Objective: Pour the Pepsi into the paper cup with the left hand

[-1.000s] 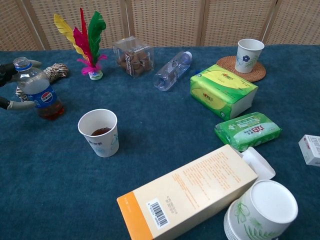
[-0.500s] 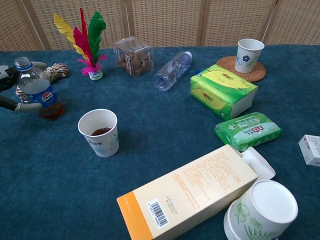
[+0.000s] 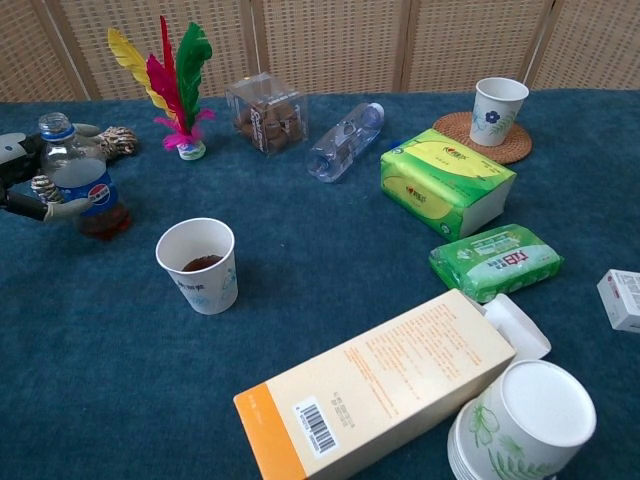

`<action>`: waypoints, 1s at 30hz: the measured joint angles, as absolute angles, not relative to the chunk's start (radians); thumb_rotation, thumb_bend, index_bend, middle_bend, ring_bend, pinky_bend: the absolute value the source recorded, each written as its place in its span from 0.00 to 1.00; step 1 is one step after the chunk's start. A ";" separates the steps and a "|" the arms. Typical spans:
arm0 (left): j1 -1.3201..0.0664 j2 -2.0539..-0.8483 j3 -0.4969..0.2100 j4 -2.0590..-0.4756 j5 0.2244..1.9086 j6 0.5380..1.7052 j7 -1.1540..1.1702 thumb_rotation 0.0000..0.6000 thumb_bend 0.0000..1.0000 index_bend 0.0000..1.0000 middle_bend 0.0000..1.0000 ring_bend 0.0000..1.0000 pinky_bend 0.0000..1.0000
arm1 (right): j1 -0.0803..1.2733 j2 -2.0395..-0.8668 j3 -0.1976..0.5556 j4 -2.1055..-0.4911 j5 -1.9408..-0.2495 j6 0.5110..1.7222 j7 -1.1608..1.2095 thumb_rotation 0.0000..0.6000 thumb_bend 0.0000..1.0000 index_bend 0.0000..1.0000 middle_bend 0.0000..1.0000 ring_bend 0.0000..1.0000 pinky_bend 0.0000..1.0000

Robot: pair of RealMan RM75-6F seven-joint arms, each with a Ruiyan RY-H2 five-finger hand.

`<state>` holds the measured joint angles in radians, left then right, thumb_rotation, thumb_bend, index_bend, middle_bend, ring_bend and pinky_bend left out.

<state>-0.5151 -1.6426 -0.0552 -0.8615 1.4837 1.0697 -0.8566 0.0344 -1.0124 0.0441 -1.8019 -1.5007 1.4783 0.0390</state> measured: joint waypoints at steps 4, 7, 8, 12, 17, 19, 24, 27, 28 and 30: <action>-0.514 -1.657 -0.059 -0.848 1.477 1.070 -0.851 1.00 0.46 0.34 0.34 0.25 0.29 | 0.034 -1.013 0.044 -1.802 -1.502 1.479 0.039 1.00 0.09 0.00 0.00 0.00 0.00; -0.513 -1.670 -0.068 -0.840 1.470 1.079 -0.842 1.00 0.46 0.41 0.40 0.30 0.35 | 0.034 -1.012 0.044 -1.802 -1.502 1.480 0.039 1.00 0.09 0.00 0.00 0.00 0.00; -0.513 -1.673 -0.072 -0.838 1.467 1.082 -0.842 1.00 0.46 0.42 0.41 0.31 0.37 | 0.034 -1.012 0.044 -1.802 -1.502 1.480 0.039 1.00 0.09 0.00 0.00 0.00 0.00; -0.509 -1.678 -0.082 -0.837 1.462 1.104 -0.841 1.00 0.46 0.44 0.43 0.33 0.39 | 0.035 -1.013 0.043 -1.802 -1.503 1.479 0.038 1.00 0.09 0.00 0.00 0.00 0.00; -0.502 -1.660 -0.087 -0.859 1.463 1.126 -0.843 1.00 0.46 0.44 0.44 0.34 0.40 | 0.035 -1.013 0.043 -1.802 -1.505 1.479 0.037 1.00 0.09 0.00 0.00 0.00 0.00; -0.499 -1.644 -0.086 -0.873 1.466 1.131 -0.843 1.00 0.46 0.44 0.44 0.34 0.40 | 0.035 -1.013 0.042 -1.802 -1.506 1.480 0.036 1.00 0.09 0.00 0.00 0.00 0.00; -0.496 -1.588 -0.065 -0.912 1.494 1.137 -0.827 1.00 0.45 0.43 0.43 0.34 0.40 | 0.034 -1.014 0.042 -1.803 -1.507 1.481 0.034 1.00 0.09 0.00 0.00 0.00 0.00; -0.500 -1.544 -0.047 -0.940 1.521 1.140 -0.795 1.00 0.45 0.43 0.43 0.34 0.40 | 0.034 -1.014 0.042 -1.804 -1.506 1.481 0.032 1.00 0.09 0.00 0.00 0.00 0.00; -0.502 -1.529 -0.042 -0.951 1.530 1.142 -0.781 1.00 0.45 0.43 0.43 0.34 0.40 | 0.034 -1.014 0.043 -1.804 -1.505 1.482 0.032 1.00 0.09 0.00 0.00 0.00 0.00; -0.507 -1.493 -0.031 -0.984 1.549 1.146 -0.741 1.00 0.45 0.43 0.43 0.33 0.39 | 0.034 -1.015 0.043 -1.804 -1.505 1.483 0.030 1.00 0.09 0.00 0.00 0.00 0.00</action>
<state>-0.5074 -1.4929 -0.0313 -0.9840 1.5488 1.1459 -0.7408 0.0340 -1.0149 0.0434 -1.8044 -1.5048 1.4827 0.0303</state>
